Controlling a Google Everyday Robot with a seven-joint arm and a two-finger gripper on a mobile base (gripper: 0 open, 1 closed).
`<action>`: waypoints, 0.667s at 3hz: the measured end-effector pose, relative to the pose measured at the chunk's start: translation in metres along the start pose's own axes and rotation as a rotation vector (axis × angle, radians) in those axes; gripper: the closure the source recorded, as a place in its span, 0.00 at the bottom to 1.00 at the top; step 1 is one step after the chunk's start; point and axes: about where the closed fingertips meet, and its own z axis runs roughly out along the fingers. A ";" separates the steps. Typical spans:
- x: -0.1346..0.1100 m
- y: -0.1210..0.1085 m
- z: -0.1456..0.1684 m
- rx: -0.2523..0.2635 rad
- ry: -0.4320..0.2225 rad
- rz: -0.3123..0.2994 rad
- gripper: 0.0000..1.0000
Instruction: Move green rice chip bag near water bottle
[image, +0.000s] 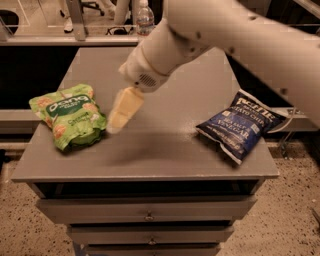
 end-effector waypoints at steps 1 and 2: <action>-0.030 0.000 0.047 -0.062 -0.074 -0.005 0.00; -0.037 0.005 0.086 -0.111 -0.101 0.025 0.00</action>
Offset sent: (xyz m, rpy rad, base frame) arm 0.0080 0.1190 -0.0718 0.1353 0.1659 0.0735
